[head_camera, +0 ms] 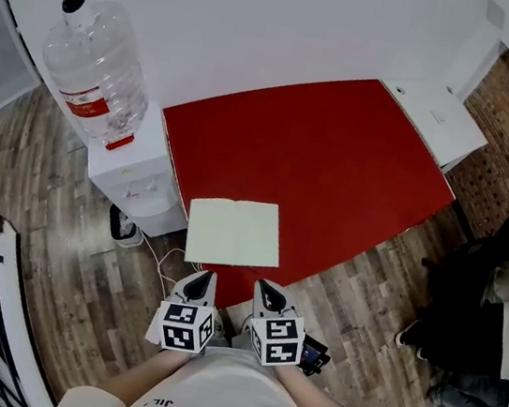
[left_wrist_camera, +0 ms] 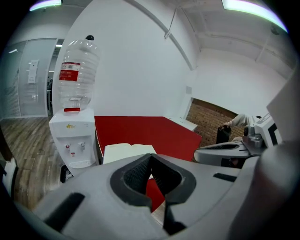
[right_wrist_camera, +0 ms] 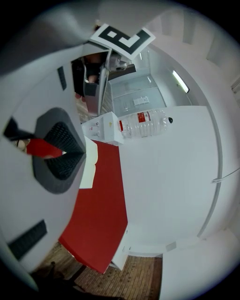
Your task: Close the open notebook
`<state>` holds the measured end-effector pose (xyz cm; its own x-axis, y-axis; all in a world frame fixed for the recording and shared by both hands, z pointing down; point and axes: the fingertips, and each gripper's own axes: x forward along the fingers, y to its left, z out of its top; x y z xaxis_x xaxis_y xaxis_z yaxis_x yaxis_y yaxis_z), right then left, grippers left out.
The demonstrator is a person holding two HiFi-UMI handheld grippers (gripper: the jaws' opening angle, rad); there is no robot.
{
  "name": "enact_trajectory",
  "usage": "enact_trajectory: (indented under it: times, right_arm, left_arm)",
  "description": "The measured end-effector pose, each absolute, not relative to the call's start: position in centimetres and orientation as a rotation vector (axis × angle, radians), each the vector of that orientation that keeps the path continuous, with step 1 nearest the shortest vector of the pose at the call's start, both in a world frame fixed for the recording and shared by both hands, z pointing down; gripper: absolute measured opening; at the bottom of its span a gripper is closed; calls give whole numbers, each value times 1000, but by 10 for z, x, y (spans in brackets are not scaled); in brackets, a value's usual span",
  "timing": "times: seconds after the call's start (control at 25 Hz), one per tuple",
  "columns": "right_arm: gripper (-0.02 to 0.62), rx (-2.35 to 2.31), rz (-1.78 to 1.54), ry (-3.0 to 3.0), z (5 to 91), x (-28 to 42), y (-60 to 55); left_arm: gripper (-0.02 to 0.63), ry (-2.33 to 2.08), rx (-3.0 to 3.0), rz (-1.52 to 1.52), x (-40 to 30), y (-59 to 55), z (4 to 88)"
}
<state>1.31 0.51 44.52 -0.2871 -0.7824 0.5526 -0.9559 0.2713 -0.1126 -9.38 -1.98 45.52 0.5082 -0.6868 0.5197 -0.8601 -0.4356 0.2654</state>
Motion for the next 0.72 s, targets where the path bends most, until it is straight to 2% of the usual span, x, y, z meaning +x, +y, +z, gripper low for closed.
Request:
enact_trajectory:
  times: [0.72]
  right_arm:
    - [6,1486,592,-2184,457,21,-32]
  left_arm:
    - [6,-1331,2185,492,-89,-39,470]
